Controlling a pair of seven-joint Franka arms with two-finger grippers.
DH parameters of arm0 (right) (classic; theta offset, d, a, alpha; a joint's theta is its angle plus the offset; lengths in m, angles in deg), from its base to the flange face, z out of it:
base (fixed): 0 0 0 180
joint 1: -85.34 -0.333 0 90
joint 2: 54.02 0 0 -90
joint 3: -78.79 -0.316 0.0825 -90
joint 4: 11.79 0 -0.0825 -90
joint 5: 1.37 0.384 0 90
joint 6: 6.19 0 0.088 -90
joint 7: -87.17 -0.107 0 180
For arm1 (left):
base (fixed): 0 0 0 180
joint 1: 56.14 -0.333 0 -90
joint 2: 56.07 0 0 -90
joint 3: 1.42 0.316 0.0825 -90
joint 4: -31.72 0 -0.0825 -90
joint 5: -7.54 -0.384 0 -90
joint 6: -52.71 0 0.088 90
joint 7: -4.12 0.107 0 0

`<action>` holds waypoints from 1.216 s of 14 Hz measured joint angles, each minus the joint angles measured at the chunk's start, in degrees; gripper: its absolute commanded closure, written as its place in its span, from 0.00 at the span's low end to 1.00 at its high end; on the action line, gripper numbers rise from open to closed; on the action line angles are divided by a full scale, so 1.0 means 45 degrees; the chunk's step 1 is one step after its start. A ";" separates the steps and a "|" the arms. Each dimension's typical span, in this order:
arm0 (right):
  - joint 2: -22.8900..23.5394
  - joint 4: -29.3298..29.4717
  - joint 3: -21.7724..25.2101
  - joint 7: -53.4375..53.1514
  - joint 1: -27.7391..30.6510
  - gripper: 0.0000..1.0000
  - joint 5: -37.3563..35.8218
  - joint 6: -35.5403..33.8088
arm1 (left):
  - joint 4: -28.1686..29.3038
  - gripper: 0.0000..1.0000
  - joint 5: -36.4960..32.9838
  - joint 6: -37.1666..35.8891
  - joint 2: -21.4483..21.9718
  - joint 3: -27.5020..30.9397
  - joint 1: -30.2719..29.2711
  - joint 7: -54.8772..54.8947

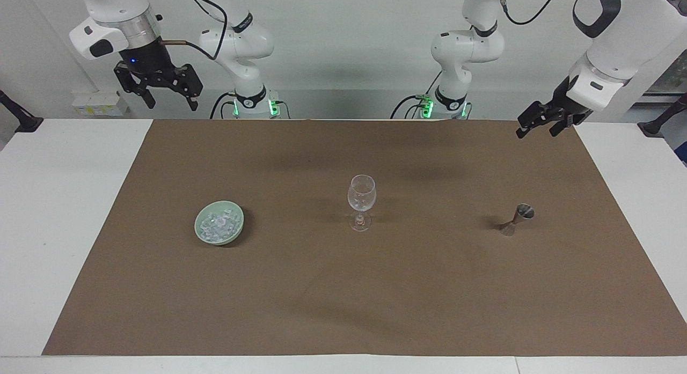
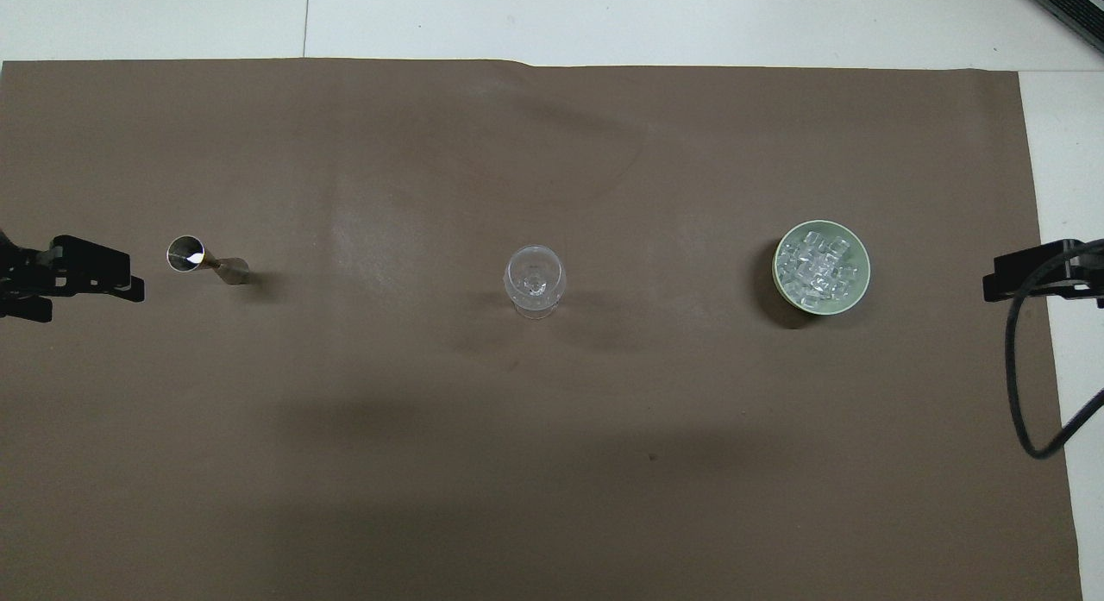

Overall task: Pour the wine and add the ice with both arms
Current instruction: 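Move the left gripper toward the small dark metal cup and open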

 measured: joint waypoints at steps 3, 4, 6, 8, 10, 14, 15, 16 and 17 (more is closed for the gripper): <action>0.0000 0.0000 0.0000 0.0000 0.0000 0.00 0.0000 0.0000 | 0.0405 0.00 0.0360 0.0563 -0.0026 -0.0001 -0.0004 -0.1640; 0.0000 0.0000 0.0000 0.0000 0.0000 0.00 0.0000 0.0000 | 0.0533 0.00 0.0555 0.0733 -0.0054 -0.0002 -0.0005 -0.2362; 0.0000 0.0000 0.0000 0.0000 0.0000 0.00 0.0000 0.0000 | 0.0681 0.00 0.0834 0.0998 -0.0208 0.0000 -0.0009 -0.3701; 0.0000 0.0000 0.0000 0.0000 0.0000 0.00 0.0000 0.0000 | 0.0711 0.00 0.1210 0.1095 -0.0464 0.0009 -0.0066 -0.4799; 0.0000 0.0000 0.0000 0.0000 0.0000 0.00 0.0000 0.0000 | 0.0737 0.00 0.1459 0.1317 -0.0722 0.0009 -0.0185 -0.5746; 0.0000 0.0000 0.0000 0.0000 0.0000 0.00 0.0000 0.0000 | 0.1098 0.00 0.2285 0.2028 -0.0998 0.0300 -0.0281 -0.7651; 0.0000 0.0000 0.0000 0.0000 0.0000 0.00 0.0000 0.0000 | 0.1160 0.00 0.2690 0.2103 -0.1133 0.0652 -0.0319 -0.7715; 0.0000 0.0000 0.0000 0.0000 0.0000 0.00 0.0000 0.0000 | 0.1174 0.00 0.3128 0.2161 -0.1316 0.1101 -0.0348 -0.7715; 0.0000 0.0000 0.0000 0.0000 0.0000 0.00 0.0000 0.0000 | 0.1173 0.00 0.3557 0.2204 -0.1541 0.1567 -0.0389 -0.7704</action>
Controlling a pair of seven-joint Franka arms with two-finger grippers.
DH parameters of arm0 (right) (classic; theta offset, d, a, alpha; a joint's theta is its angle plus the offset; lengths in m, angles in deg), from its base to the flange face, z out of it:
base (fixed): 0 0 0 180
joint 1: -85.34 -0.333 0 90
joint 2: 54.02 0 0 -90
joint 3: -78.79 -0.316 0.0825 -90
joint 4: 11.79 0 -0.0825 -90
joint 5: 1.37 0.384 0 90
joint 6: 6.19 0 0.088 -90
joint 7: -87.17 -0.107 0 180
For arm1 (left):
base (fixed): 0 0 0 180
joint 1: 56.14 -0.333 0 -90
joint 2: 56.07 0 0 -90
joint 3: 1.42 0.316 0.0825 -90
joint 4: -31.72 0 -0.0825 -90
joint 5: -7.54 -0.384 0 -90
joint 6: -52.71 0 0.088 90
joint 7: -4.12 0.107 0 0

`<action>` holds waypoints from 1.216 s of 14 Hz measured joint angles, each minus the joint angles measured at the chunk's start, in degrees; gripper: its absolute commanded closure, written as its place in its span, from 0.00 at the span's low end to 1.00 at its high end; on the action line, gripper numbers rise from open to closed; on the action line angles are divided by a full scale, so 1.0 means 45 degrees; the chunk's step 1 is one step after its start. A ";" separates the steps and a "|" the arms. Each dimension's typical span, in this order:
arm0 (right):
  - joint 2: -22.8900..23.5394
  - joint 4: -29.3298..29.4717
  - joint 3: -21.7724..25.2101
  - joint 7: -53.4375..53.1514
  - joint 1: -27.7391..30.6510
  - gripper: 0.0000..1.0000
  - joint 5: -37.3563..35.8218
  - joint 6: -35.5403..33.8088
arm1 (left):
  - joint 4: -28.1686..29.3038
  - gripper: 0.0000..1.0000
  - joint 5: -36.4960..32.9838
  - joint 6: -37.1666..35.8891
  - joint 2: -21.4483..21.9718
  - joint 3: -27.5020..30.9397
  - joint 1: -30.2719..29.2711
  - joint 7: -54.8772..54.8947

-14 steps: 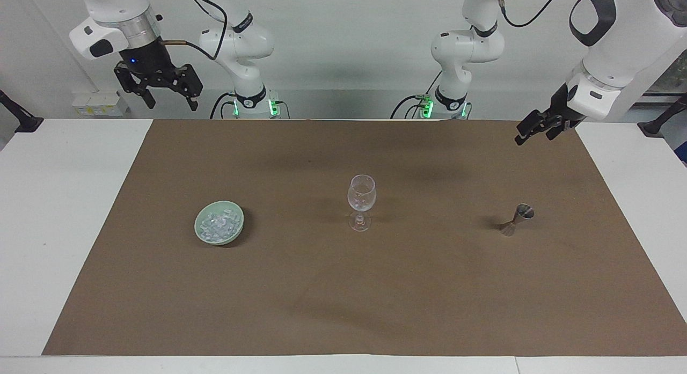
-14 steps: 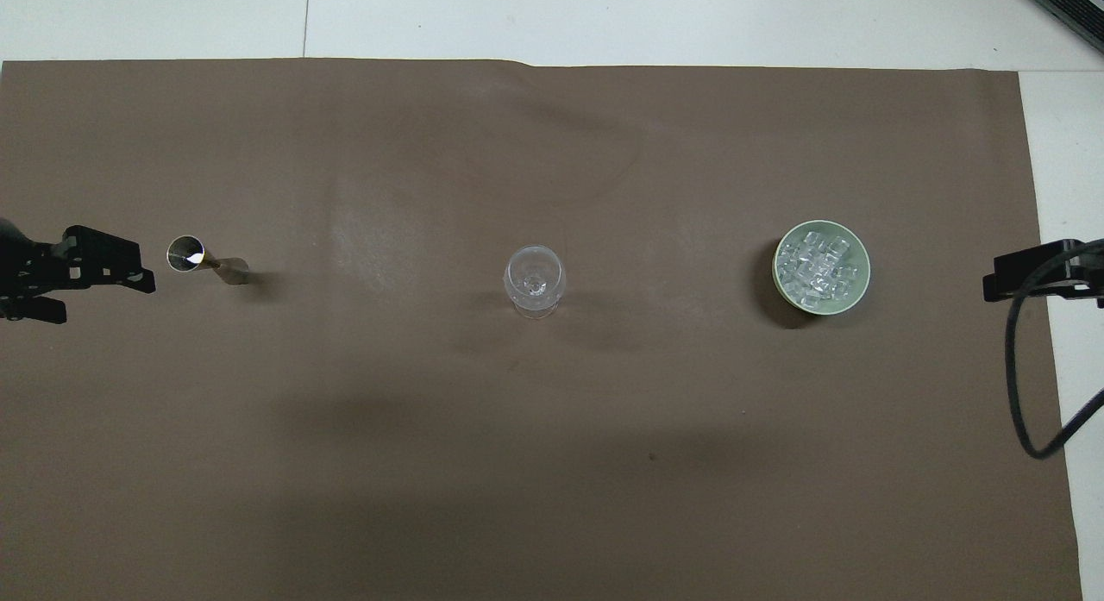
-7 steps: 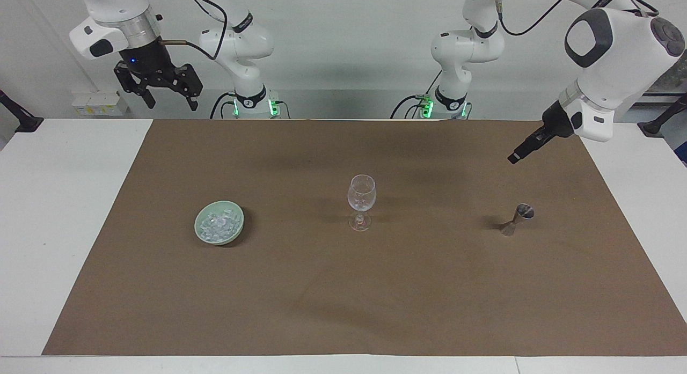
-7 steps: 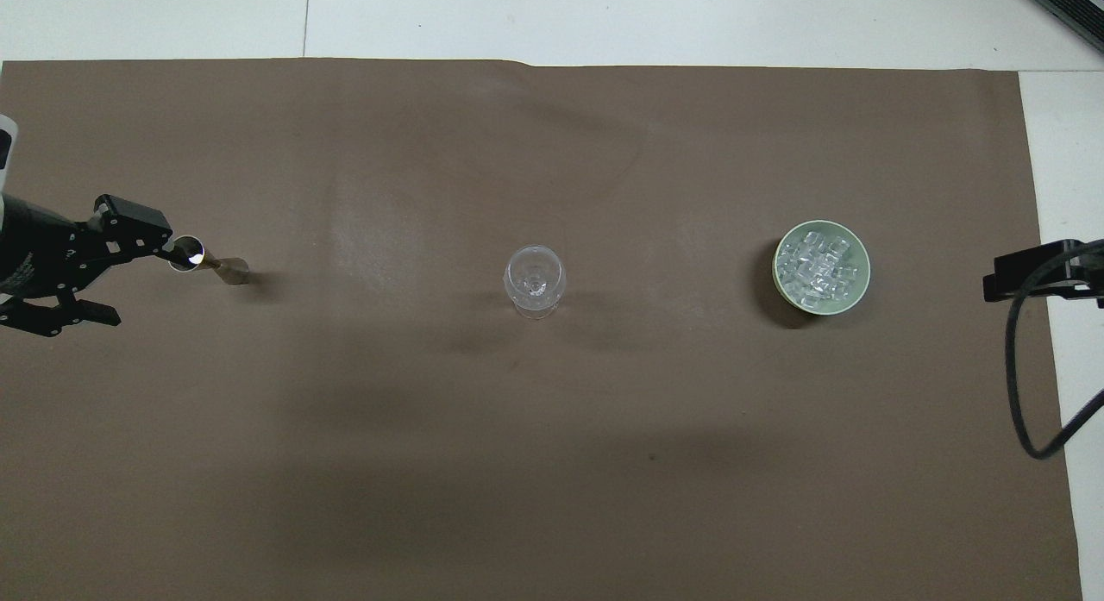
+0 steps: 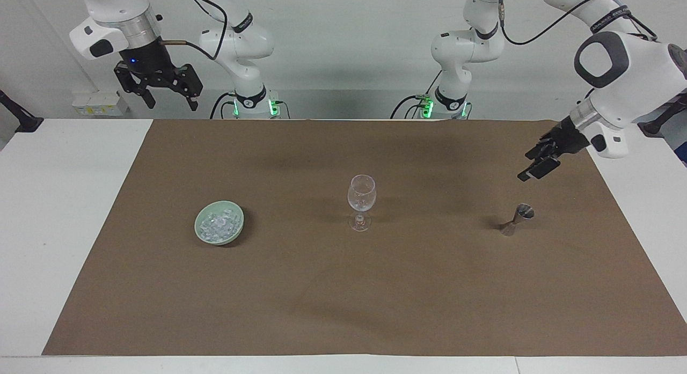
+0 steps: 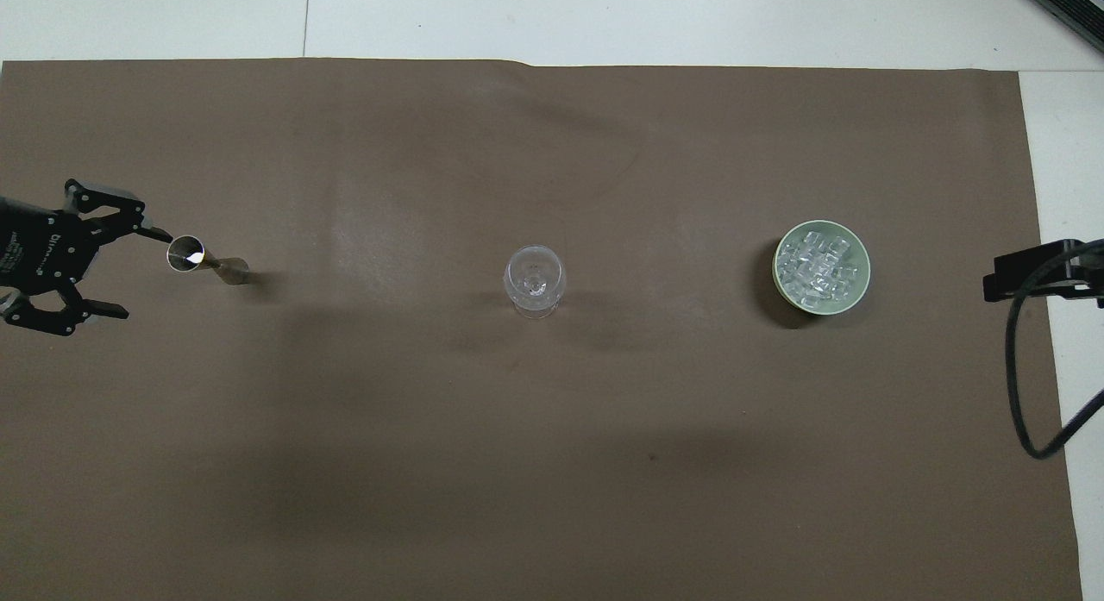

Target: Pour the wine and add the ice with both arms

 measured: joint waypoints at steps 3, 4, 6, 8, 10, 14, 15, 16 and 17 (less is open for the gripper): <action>0.0000 0.0000 0.0000 0.0000 0.0000 0.00 0.0000 0.0000 | -0.0025 0.00 0.1006 0.0087 -0.0795 0.0878 -0.0158 0.0020; 0.0000 0.0000 0.0000 0.0000 0.0000 0.00 0.0000 0.0000 | -0.0032 0.00 0.1333 0.0122 -0.1061 0.1058 -0.0204 0.0020; 0.0000 0.0000 0.0000 0.0000 0.0000 0.00 0.0000 0.0000 | -0.0046 0.00 0.1862 0.0149 -0.1566 0.1193 -0.0440 0.0020; 0.0000 0.0000 0.0000 0.0000 0.0000 0.00 0.0000 0.0000 | -0.0117 0.00 0.2411 0.0111 -0.1968 0.1412 -0.0667 0.0002; 0.0000 0.0000 0.0000 0.0000 0.0000 0.00 0.0000 0.0000 | -0.0339 0.00 0.2994 -0.0038 -0.2392 0.1677 -0.0899 0.0003; 0.0000 0.0000 0.0000 0.0000 0.0000 0.00 0.0000 0.0000 | -0.1061 0.00 0.3556 -0.0505 -0.3336 0.1777 -0.1256 -0.0053; 0.0000 0.0000 0.0000 0.0000 0.0000 0.00 0.0000 0.0000 | -0.1136 0.00 0.3884 -0.0783 -0.3630 0.1787 -0.1412 -0.0075; 0.0000 0.0000 0.0000 0.0000 0.0000 0.00 0.0000 0.0000 | -0.1219 0.00 0.4277 -0.1108 -0.3988 0.1796 -0.1613 -0.0076; 0.0000 0.0000 0.0000 0.0000 0.0000 0.00 0.0000 0.0000 | -0.1321 0.00 0.4625 -0.1395 -0.4396 0.1796 -0.1784 -0.0076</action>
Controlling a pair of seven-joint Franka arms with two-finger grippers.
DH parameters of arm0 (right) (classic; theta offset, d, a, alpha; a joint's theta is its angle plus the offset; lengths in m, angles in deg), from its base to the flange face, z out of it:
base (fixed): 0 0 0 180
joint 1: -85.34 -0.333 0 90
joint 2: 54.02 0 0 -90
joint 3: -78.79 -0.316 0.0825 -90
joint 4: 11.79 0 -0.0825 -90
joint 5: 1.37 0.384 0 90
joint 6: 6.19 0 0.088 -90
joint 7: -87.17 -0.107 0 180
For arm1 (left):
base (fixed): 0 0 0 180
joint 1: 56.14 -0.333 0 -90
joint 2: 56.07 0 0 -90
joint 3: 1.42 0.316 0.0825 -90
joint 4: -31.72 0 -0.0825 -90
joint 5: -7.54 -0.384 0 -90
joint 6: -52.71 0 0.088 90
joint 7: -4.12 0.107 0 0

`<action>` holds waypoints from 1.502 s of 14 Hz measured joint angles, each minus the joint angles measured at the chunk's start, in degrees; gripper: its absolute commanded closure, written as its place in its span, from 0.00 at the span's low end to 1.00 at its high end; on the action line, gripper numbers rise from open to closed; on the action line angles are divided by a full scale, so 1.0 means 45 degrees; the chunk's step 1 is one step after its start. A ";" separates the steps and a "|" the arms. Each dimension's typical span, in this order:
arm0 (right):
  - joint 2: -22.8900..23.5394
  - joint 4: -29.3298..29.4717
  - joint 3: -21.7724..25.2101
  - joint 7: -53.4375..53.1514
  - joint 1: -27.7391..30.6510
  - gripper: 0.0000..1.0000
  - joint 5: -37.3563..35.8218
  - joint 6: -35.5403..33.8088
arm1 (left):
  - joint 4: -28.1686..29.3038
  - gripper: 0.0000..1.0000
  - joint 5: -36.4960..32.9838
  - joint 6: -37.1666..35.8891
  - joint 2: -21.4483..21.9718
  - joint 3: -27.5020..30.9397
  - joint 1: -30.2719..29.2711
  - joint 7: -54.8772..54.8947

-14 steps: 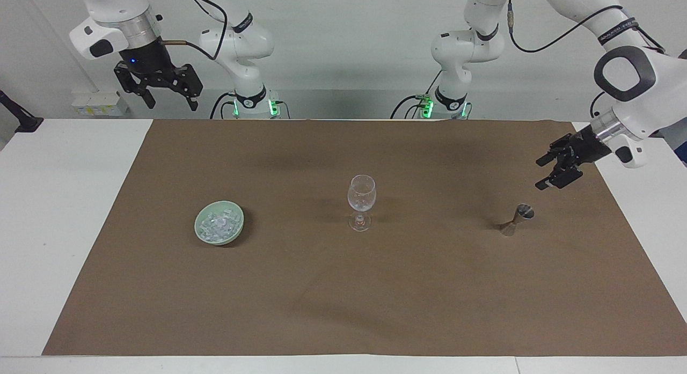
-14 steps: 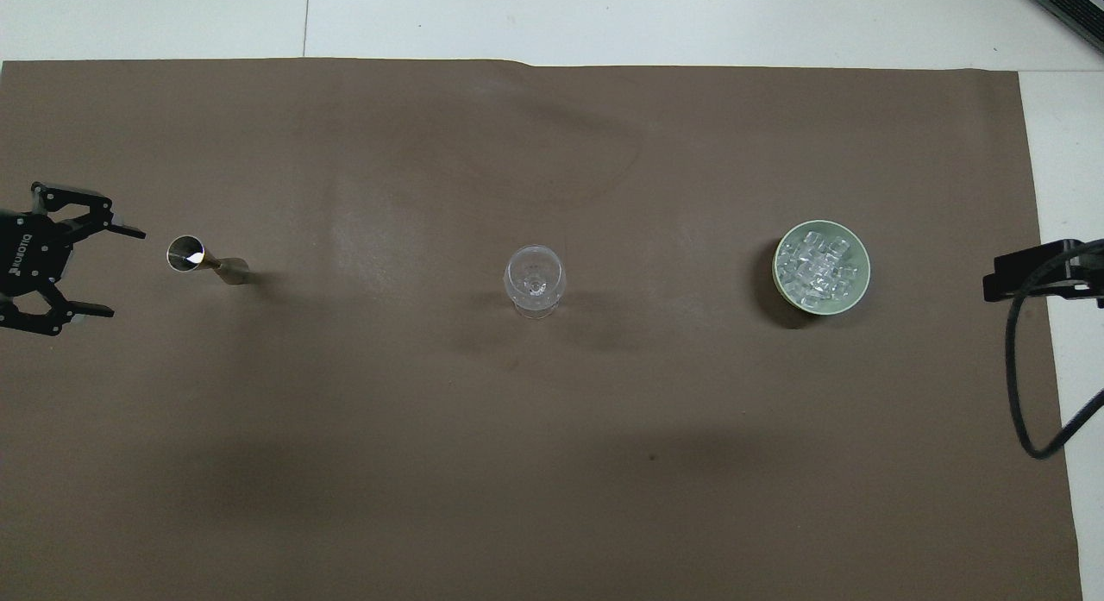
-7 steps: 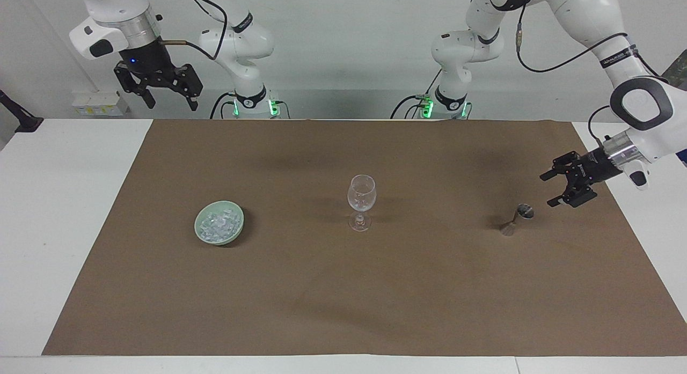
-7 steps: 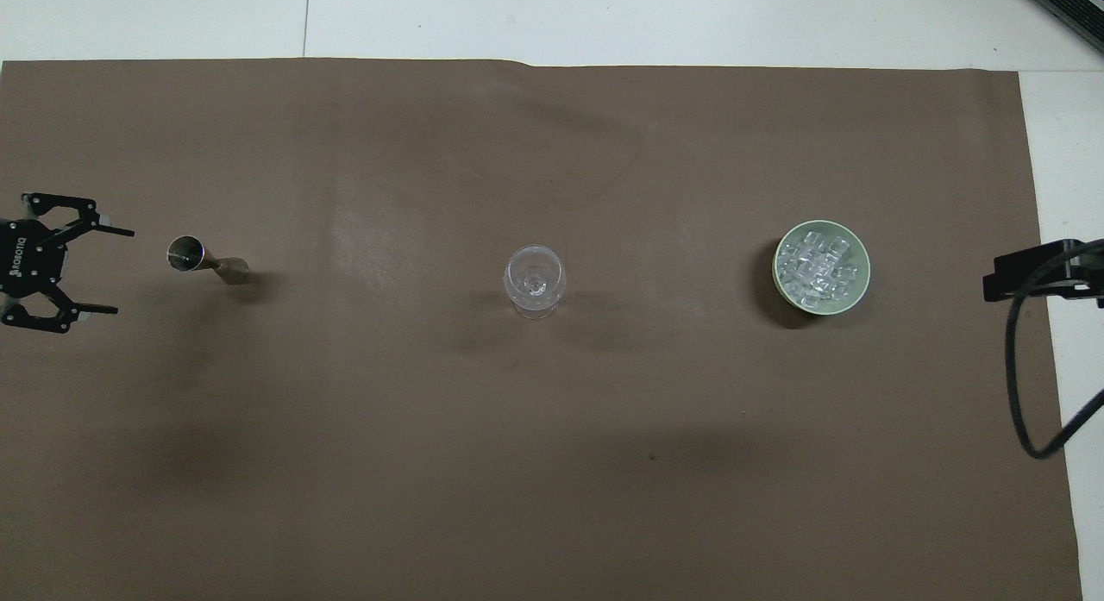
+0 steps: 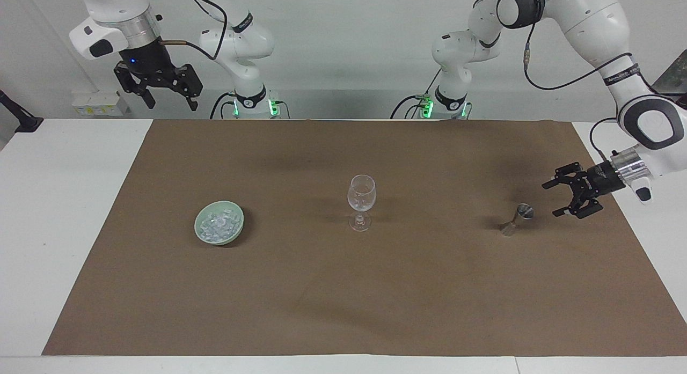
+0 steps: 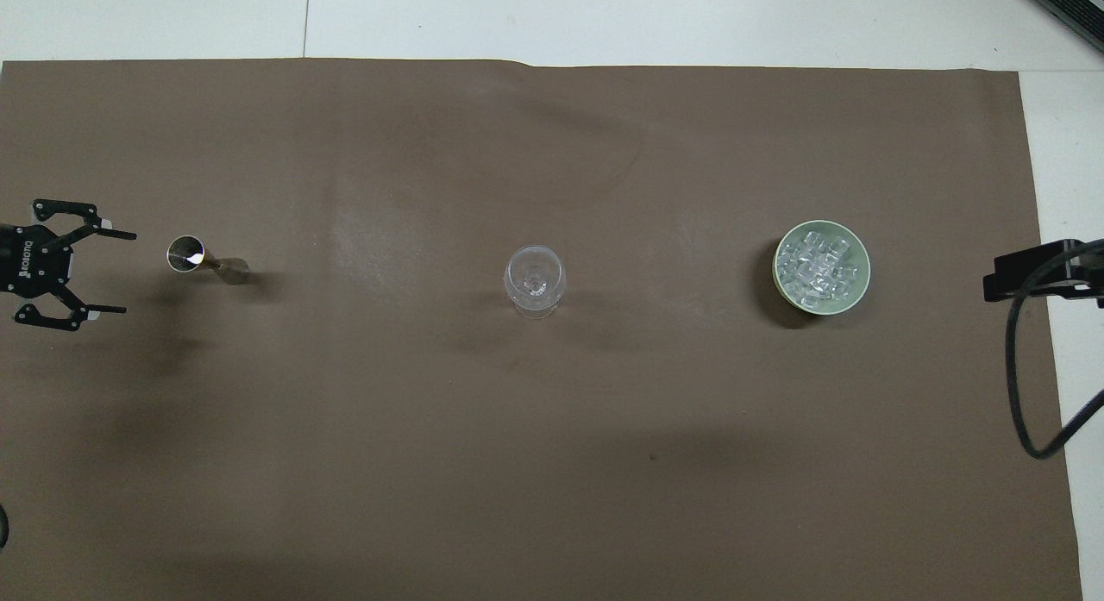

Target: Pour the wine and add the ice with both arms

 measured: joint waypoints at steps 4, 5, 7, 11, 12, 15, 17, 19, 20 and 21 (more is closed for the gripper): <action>0.0000 0.0000 0.0000 0.0000 0.0000 0.00 0.0000 0.0000 | -0.0153 0.00 0.1025 -0.0243 -0.1118 -0.0024 -0.0144 -0.0304; 0.0000 0.0000 0.0000 0.0000 0.0000 0.00 0.0000 0.0000 | -0.0158 0.00 0.1090 -0.0302 -0.1249 -0.0022 -0.0150 -0.0416; 0.0000 0.0000 0.0001 0.0000 0.0000 0.00 0.0000 0.0000 | -0.0122 0.00 0.1316 -0.0388 -0.1425 -0.0019 -0.0164 -0.0694; 0.0000 0.0000 0.0007 0.0000 0.0000 0.00 0.0000 0.0000 | 0.0031 0.00 0.1969 -0.0511 -0.1551 -0.0052 -0.0158 -0.1196; 0.0000 0.0000 0.0007 0.0000 0.0000 0.00 0.0000 0.0000 | 0.0031 0.00 0.2063 -0.0511 -0.1551 -0.0056 -0.0156 -0.1279; 0.0000 0.0000 0.0008 0.0000 0.0000 0.00 0.0000 0.0000 | 0.0076 0.00 0.2355 -0.0525 -0.1552 -0.0078 -0.0151 -0.1380; 0.0000 0.0000 0.0008 0.0000 0.0000 0.00 0.0000 0.0000 | 0.0217 0.00 0.2647 -0.0540 -0.1569 -0.0082 -0.0151 -0.1380; 0.0000 0.0000 0.0008 0.0000 0.0000 0.00 0.0000 0.0000 | 0.0315 0.00 0.2942 -0.0543 -0.1652 -0.0079 -0.0158 -0.1380; 0.0000 0.0000 0.0008 0.0000 0.0000 0.00 0.0000 0.0000 | 0.0346 0.00 0.3174 -0.0551 -0.1729 -0.0074 -0.0163 -0.1380; 0.0000 0.0000 0.0008 0.0000 0.0000 0.00 0.0000 0.0000 | 0.0348 0.00 0.3366 -0.0575 -0.1817 -0.0074 -0.0164 -0.1380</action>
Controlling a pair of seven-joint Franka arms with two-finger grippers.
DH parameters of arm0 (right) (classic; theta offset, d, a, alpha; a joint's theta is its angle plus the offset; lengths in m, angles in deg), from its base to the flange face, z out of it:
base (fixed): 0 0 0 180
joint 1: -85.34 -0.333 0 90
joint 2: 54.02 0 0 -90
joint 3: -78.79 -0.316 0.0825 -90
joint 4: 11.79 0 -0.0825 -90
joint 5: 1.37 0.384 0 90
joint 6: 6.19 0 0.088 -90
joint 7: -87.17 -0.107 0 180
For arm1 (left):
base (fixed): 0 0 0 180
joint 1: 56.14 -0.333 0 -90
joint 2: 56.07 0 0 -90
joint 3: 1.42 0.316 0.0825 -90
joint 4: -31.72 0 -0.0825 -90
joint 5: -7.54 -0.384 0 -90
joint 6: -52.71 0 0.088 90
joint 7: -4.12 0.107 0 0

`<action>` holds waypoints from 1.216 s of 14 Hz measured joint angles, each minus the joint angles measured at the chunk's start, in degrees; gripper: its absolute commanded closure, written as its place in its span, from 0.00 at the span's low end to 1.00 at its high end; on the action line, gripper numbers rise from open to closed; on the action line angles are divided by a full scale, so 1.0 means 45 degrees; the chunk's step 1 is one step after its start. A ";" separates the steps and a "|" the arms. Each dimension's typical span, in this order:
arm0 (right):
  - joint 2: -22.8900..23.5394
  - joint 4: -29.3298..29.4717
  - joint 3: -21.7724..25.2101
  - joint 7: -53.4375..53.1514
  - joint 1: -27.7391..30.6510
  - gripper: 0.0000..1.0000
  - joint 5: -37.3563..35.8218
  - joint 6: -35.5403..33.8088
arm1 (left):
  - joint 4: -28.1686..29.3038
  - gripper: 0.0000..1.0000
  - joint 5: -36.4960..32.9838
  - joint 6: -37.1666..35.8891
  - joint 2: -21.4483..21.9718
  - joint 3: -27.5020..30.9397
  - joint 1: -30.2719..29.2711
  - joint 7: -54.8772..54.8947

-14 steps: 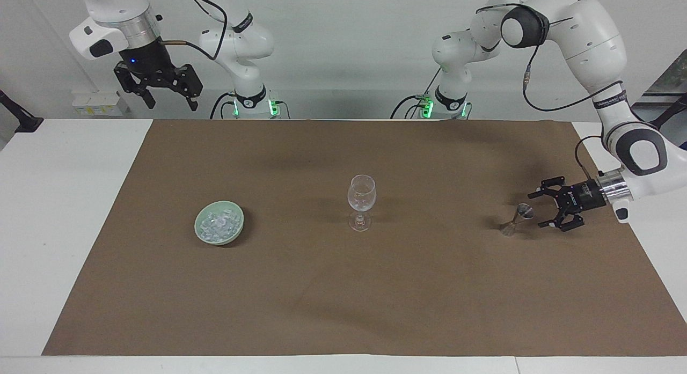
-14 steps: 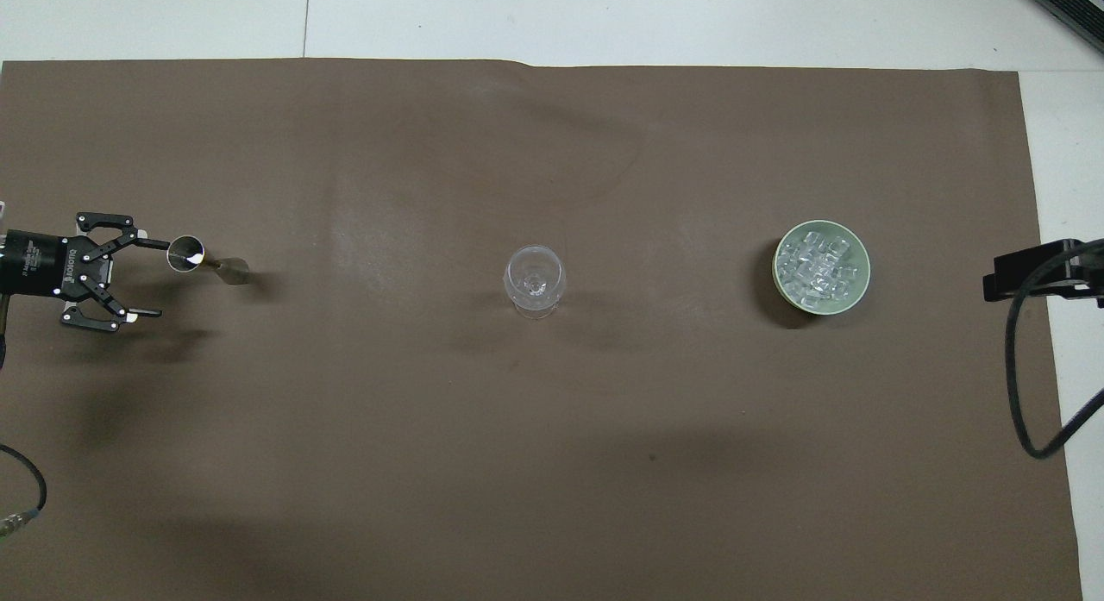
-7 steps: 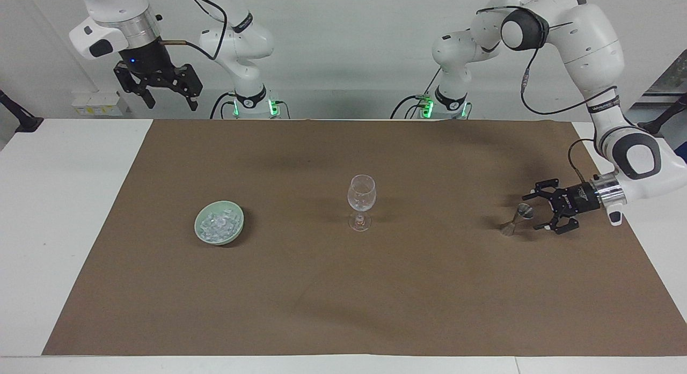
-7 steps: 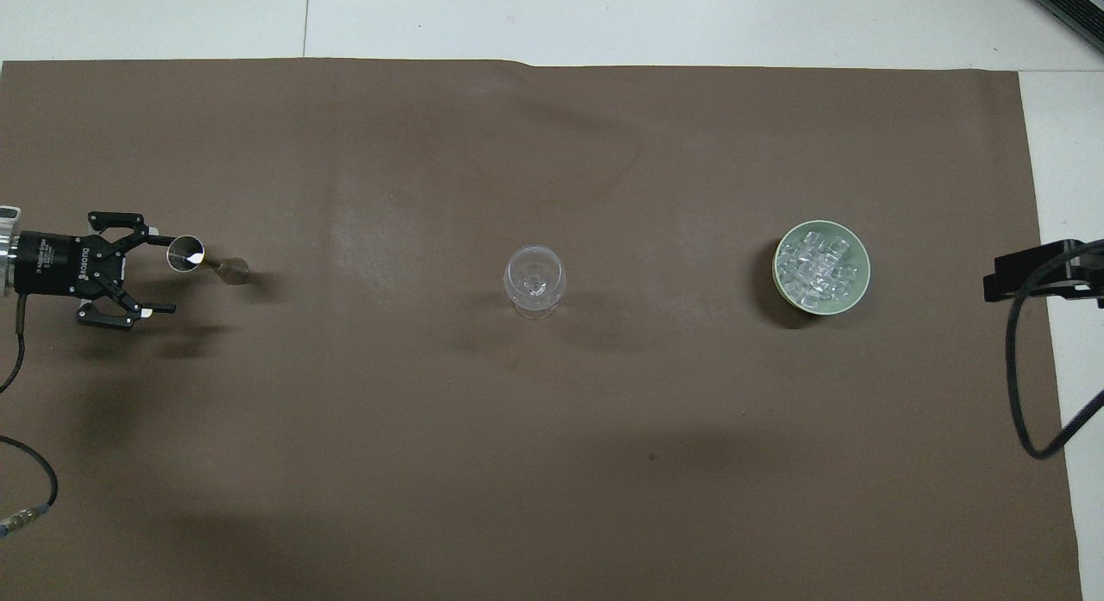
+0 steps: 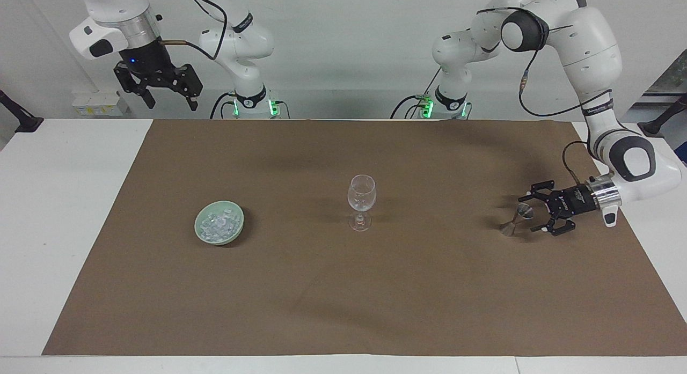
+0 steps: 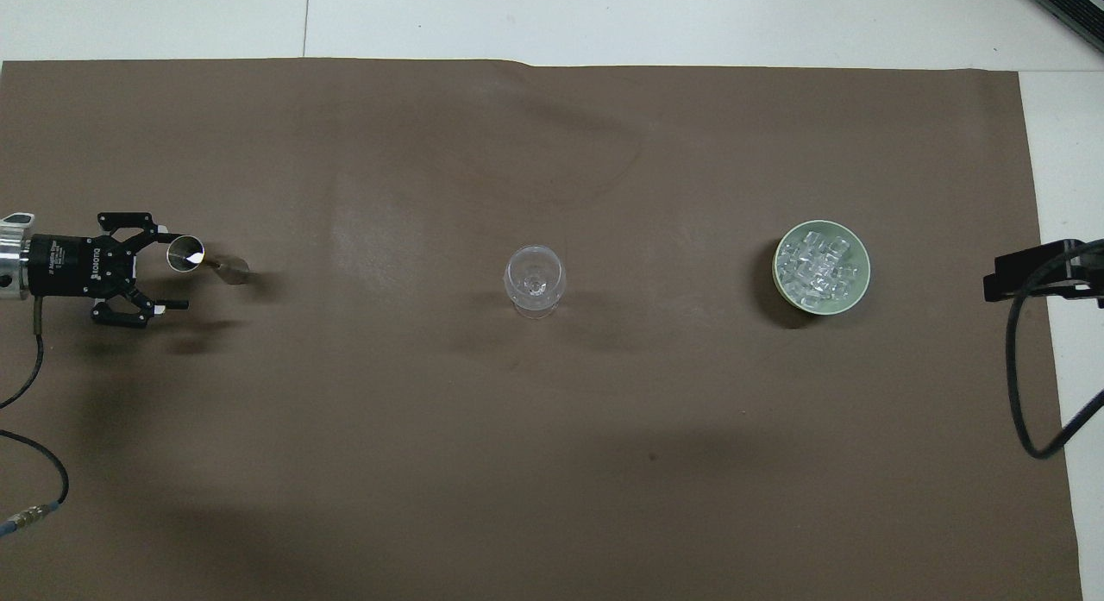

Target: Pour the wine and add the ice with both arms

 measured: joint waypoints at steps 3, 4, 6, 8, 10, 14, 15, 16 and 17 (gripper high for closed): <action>0.0000 0.0000 0.0000 0.0000 0.0000 0.00 0.0000 0.0000 | -0.0041 0.00 0.0675 -0.0614 -0.0385 0.0000 -0.0081 0.0051; 0.0000 0.0000 0.0000 0.0000 0.0000 0.00 0.0000 0.0000 | -0.0077 0.00 0.0843 -0.0750 -0.0532 -0.0001 -0.0136 0.0099; 0.0000 0.0000 0.0000 0.0000 0.0000 0.00 0.0000 0.0000 | -0.0116 0.00 0.1131 -0.0865 -0.0661 0.0005 -0.0225 0.0356; 0.0000 0.0000 0.0000 0.0000 0.0000 0.00 0.0000 0.0000 | -0.0121 0.00 0.1555 -0.1157 -0.0719 0.0006 -0.0319 0.0801; 0.0000 0.0000 0.0000 0.0000 0.0000 0.00 0.0000 0.0000 | -0.0100 0.00 0.1956 -0.1441 -0.0814 0.0009 -0.0382 0.1300; 0.0000 0.0000 0.0000 0.0000 0.0000 0.00 0.0000 0.0000 | -0.0081 0.00 0.2035 -0.1494 -0.0903 -0.0059 -0.0368 0.1550; 0.0000 0.0000 0.0000 0.0000 0.0000 0.00 0.0000 0.0000 | -0.0068 0.00 0.2041 -0.1494 -0.0934 -0.0074 -0.0365 0.1574; 0.0000 0.0000 0.0000 0.0000 0.0000 0.00 0.0000 0.0000 | -0.0065 0.00 0.2051 -0.1494 -0.0974 -0.0091 -0.0356 0.1587; 0.0000 0.0000 0.0000 0.0000 0.0000 0.00 0.0000 0.0000 | -0.0055 0.00 0.2068 -0.1494 -0.1021 -0.0118 -0.0340 0.1605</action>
